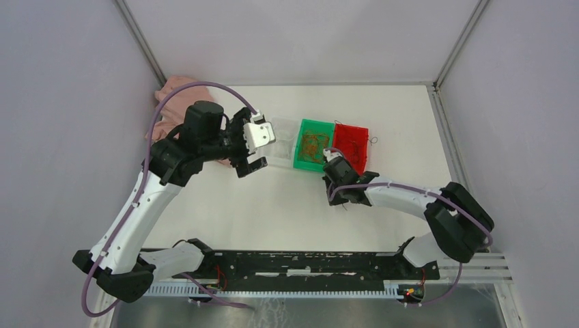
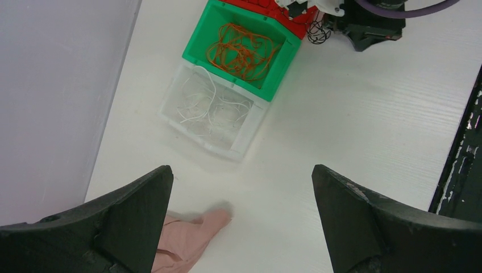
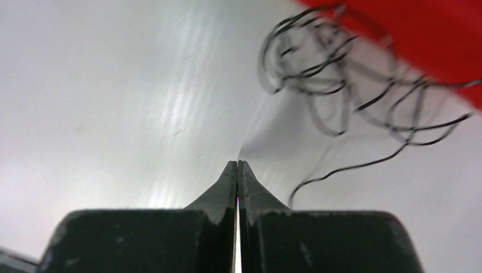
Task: Untangle the cables
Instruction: Pick up the cable at the center of the board.
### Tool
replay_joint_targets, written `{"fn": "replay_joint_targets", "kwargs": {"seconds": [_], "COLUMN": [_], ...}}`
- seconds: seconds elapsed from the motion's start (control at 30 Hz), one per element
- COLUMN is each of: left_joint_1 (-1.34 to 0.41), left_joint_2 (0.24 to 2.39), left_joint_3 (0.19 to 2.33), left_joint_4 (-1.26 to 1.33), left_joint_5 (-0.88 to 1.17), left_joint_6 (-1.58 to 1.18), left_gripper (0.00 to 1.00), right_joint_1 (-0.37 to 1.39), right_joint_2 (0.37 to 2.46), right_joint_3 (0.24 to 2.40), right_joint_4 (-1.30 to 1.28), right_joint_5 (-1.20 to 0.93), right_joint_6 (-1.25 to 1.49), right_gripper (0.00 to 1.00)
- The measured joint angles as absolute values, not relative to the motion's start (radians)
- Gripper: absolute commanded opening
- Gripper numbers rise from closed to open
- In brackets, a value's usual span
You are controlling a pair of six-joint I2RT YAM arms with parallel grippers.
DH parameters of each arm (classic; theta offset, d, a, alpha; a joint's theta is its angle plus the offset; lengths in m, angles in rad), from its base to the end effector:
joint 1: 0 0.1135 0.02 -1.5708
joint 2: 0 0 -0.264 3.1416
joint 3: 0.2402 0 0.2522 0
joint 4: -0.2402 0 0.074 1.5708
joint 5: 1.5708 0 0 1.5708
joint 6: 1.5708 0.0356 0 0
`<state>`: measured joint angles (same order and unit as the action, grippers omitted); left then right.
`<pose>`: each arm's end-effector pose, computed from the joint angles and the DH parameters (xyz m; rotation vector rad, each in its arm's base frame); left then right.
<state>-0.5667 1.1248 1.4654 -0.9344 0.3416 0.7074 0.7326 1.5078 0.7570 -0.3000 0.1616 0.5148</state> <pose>0.1675 -0.1207 0.4299 1.4244 1.5965 -0.2870 0.2102 0.1814 0.1590 -0.2284 2.6084 0.2346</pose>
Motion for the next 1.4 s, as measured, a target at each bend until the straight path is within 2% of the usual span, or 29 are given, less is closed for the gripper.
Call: {"fn": "replay_joint_targets", "kwargs": {"seconds": [0.13, 0.17, 0.27, 0.3, 0.4, 0.63, 0.83, 0.9, 1.03, 1.1, 1.23, 1.4], "left_joint_1": [-0.567, -0.567, -0.567, -0.567, -0.567, -0.567, -0.567, -0.567, -0.567, -0.567, -0.567, -0.567], "left_joint_2": [1.125, 1.125, 1.125, 1.125, 1.125, 1.123, 1.119, 1.118, 1.118, 1.118, 1.118, 1.118], "left_joint_3": [1.466, 1.466, 1.467, 1.467, 1.467, 1.467, 1.467, 1.467, 1.467, 1.468, 1.473, 1.475], "left_joint_4": [-0.939, -0.94, -0.942, -0.942, -0.943, -0.949, -0.949, -0.949, -0.949, -0.949, -0.949, -0.95], "left_joint_5": [0.342, 0.342, 0.343, 0.345, 0.348, 0.349, 0.349, 0.349, 0.349, 0.349, 0.349, 0.352], "left_joint_6": [0.707, 0.707, 0.707, 0.707, 0.707, 0.708, 0.708, 0.708, 0.708, 0.708, 0.708, 0.708], "left_gripper": [0.99, 0.99, 0.99, 0.99, 0.99, 0.99, 0.99, 0.99, 0.99, 0.99, 0.99, 0.99], "right_joint_1": [0.793, 0.8, 0.81, 0.812, 0.792, 0.654, 0.638, 0.638, 0.638, 0.638, 0.638, 0.646], "right_joint_2": [1.383, 1.346, 1.237, 1.21, 1.176, 1.292, 1.435, 1.465, 1.507, 1.506, 1.443, 1.195], "right_joint_3": [0.719, 0.717, 0.727, 0.738, 0.766, 0.769, 0.761, 0.754, 0.753, 0.749, 0.713, 0.709], "right_joint_4": [-0.312, -0.316, -0.357, -0.385, -0.441, -0.481, -0.441, -0.414, -0.364, -0.348, -0.346, -0.451], "right_joint_5": [0.083, 0.068, 0.076, 0.104, 0.205, 0.313, 0.316, 0.313, 0.297, 0.283, 0.208, 0.059], "right_joint_6": [0.558, 0.564, 0.583, 0.587, 0.599, 0.612, 0.622, 0.627, 0.639, 0.641, 0.649, 0.606], "right_gripper": [0.01, 0.07, 0.48, 0.56, 0.6, 0.53, 0.42, 0.33, 0.07, 0.01, 0.0, 0.0]}}
